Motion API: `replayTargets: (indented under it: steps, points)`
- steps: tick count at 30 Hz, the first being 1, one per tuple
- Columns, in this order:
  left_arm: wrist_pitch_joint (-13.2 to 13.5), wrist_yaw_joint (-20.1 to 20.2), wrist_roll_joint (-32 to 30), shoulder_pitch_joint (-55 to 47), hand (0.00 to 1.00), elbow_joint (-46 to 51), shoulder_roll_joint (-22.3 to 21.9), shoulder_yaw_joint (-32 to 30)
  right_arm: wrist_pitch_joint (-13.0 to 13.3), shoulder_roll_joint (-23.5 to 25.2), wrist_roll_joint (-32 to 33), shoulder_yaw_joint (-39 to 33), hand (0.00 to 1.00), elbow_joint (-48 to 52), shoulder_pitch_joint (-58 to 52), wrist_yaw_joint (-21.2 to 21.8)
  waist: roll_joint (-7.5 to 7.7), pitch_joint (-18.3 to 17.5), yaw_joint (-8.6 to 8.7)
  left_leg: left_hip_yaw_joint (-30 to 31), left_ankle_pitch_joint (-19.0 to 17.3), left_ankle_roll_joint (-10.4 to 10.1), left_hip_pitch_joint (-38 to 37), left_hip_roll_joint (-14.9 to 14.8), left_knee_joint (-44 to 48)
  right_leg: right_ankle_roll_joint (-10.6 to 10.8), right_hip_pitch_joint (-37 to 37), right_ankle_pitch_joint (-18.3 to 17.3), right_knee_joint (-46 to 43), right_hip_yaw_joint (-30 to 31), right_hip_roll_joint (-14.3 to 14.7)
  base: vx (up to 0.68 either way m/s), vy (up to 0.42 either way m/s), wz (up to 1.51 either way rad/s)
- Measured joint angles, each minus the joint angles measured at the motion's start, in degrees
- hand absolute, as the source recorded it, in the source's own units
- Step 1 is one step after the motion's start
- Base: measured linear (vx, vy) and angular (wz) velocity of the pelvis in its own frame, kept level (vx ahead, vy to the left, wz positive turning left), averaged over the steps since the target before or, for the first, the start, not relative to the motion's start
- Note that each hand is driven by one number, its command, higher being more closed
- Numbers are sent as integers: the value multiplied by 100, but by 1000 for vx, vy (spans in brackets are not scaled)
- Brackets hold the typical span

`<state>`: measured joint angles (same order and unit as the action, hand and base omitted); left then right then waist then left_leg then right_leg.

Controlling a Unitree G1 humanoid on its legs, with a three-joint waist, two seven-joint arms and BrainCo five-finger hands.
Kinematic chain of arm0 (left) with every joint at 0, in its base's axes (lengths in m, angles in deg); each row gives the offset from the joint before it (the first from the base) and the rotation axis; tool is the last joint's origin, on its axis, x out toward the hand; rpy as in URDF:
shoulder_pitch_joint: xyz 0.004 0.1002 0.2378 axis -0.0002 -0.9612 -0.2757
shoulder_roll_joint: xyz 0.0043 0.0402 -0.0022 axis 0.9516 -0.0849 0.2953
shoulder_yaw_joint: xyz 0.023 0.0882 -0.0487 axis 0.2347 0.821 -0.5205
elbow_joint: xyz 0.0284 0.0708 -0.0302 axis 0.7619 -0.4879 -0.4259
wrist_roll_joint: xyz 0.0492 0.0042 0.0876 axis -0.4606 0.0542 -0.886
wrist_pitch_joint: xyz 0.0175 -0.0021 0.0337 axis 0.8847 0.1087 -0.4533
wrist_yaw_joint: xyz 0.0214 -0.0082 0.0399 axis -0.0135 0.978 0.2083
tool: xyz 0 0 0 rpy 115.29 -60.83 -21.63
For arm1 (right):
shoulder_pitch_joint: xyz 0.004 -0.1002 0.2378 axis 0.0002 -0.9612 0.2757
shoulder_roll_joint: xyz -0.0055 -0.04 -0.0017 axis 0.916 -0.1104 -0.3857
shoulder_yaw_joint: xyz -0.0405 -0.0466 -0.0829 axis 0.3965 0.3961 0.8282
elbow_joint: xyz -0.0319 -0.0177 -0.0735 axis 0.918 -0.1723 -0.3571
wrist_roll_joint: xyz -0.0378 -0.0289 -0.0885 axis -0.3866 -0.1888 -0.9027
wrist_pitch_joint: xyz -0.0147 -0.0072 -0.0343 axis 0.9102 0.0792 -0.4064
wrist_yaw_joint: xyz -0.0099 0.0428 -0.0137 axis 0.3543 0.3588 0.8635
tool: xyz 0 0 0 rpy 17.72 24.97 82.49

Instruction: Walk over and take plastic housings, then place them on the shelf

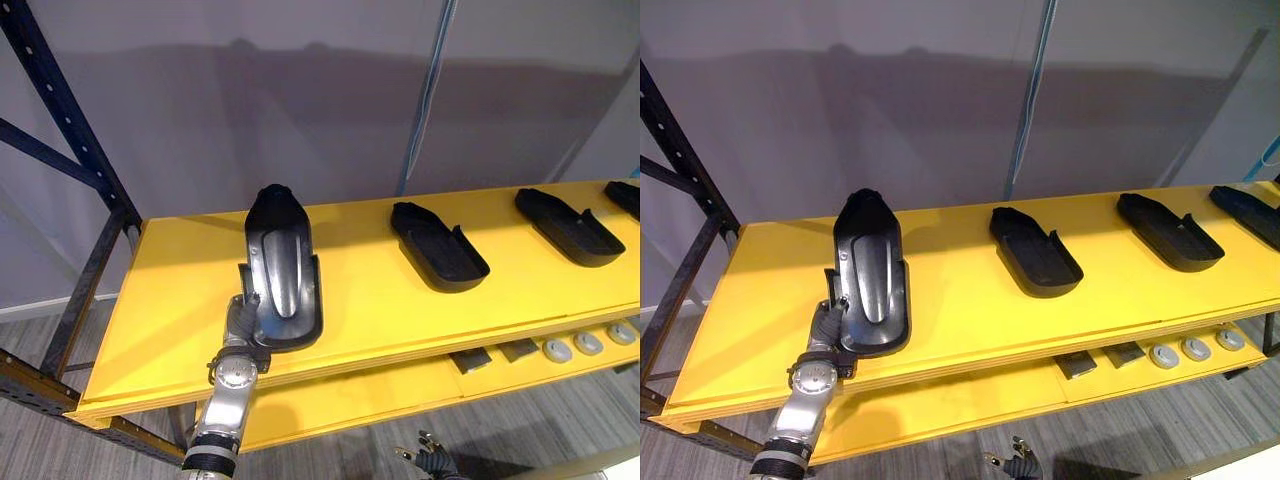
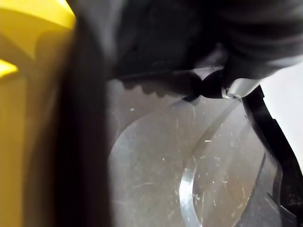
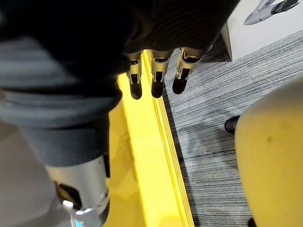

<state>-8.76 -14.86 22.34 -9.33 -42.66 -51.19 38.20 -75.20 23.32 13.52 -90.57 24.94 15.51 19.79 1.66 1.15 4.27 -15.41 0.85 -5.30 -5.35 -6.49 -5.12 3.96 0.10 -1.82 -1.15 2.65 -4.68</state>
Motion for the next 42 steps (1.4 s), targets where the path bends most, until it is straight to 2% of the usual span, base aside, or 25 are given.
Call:
replayTargets:
  steps: [4, 5, 15, 20, 25, 32, 37, 39, 42]
  points:
    - [-25, -27, -62, 132, 100, -83, 4, -163, -4, 9, -12, -2, 0, -16, 25, 11, 11, -24, 55, 47, 55, 39, -61, 28, 18, -38, -30, 59, -3, 17, -12, 65, 13, 3]
    - [-25, -38, -63, 201, 0, -130, 8, -210, -6, 8, -14, -5, 0, -55, 41, 24, 12, -25, 46, 52, 52, 40, -77, 28, 19, -10, -82, 78, 8, 16, -9, 115, 3, 4]
    - [-152, -128, -157, 635, 0, -444, 21, -396, -10, 0, -33, -1, 0, -245, 173, 32, 57, -7, 116, -6, -66, 76, -196, 29, 21, 1, -232, 109, 102, 85, 5, 32, 2, -4]
    - [-135, -196, -175, 640, 0, -416, 19, -415, -10, 8, -33, 6, 0, -243, 146, 32, 220, -21, 121, -51, -74, 92, -199, 78, 21, -24, -223, 151, 180, 143, -42, -75, 19, -6]
    - [-150, -234, -148, 556, 0, -255, -32, -421, -11, 5, -33, 4, 0, -243, 141, 31, 230, -25, 121, -49, -72, 90, -210, 70, 21, -22, -236, 151, 183, 139, -34, -20, 0, 0]
    - [-150, -320, -133, 225, 0, 480, -181, -419, -11, 6, -33, -5, 0, -239, 150, 31, 228, 21, 108, -17, -72, 90, -265, 65, 21, -24, -317, 149, 176, 106, -30, -3, -4, 1]
    - [-139, -470, -131, 121, 0, 1225, -262, -407, -6, 0, -33, -12, 0, -249, 127, 31, 227, 52, 25, 2, -76, 87, -313, 62, 20, 27, -358, 82, 79, 142, -35, -48, -7, 2]
    - [-6, -531, -133, 40, 0, 1822, -347, -343, 2, -3, -32, -13, 0, -246, 102, 32, 228, 53, -6, 40, -83, 81, -345, 63, 19, 48, -324, -75, -114, 142, -38, -52, -18, 8]
    - [136, -598, -136, 34, 0, 2315, -456, -266, 9, -16, -31, -14, 0, -249, 83, 31, 228, 56, -83, 62, -83, 80, -338, 63, 20, 84, -293, -128, -189, 142, -36, -14, -16, 5]
